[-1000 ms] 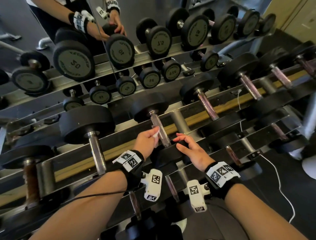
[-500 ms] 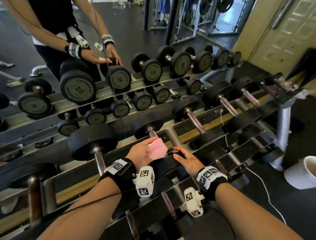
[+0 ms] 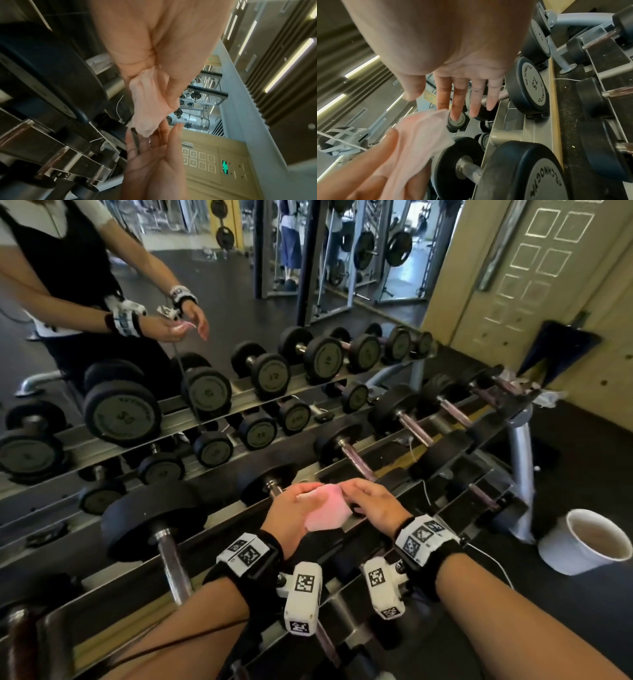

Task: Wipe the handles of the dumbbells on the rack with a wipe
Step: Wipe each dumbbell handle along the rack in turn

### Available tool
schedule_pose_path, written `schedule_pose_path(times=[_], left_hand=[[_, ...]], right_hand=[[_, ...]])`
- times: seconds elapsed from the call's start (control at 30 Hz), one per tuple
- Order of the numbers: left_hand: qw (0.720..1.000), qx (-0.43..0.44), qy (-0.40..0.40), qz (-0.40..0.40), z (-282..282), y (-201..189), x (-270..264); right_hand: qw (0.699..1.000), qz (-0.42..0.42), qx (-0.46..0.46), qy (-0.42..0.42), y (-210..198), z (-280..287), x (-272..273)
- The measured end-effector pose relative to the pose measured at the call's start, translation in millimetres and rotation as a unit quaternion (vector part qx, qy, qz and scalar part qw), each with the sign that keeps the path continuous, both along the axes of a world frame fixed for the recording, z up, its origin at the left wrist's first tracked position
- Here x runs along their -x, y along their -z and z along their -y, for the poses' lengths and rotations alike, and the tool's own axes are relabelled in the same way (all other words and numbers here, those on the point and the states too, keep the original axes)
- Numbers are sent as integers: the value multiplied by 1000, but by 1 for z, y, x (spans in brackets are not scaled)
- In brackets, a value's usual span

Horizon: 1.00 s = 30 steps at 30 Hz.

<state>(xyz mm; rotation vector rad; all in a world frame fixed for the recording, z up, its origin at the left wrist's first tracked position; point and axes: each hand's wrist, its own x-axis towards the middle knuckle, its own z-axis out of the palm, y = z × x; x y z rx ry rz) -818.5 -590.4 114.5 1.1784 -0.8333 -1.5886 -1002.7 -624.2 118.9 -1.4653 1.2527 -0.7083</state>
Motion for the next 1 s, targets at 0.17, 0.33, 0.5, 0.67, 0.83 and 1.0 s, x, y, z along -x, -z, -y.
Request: schedule_pose_path(times=[0.17,0.33,0.5,0.67,0.83,1.0], left_hand=[[997,-2,-55,47,21,6,43],[983,-11,-104,150,50,15,92],[977,-21,-125,174,85,17,126],[984,-49,-134,111,99,22,138],[977,-122,-152,-88,103,33,143],[977,-91,-190,-40,114,47,134]], right_hand=[[999,46,-25,-10,11,17,39],[997,74,-34,5,14,52,88],[997,49,-38,-39,10,98,121],[994,27,-61,-86,14,132,134],[994,1,-47,-100,28,152,127],[996,31,-30,-82,36,161,120]])
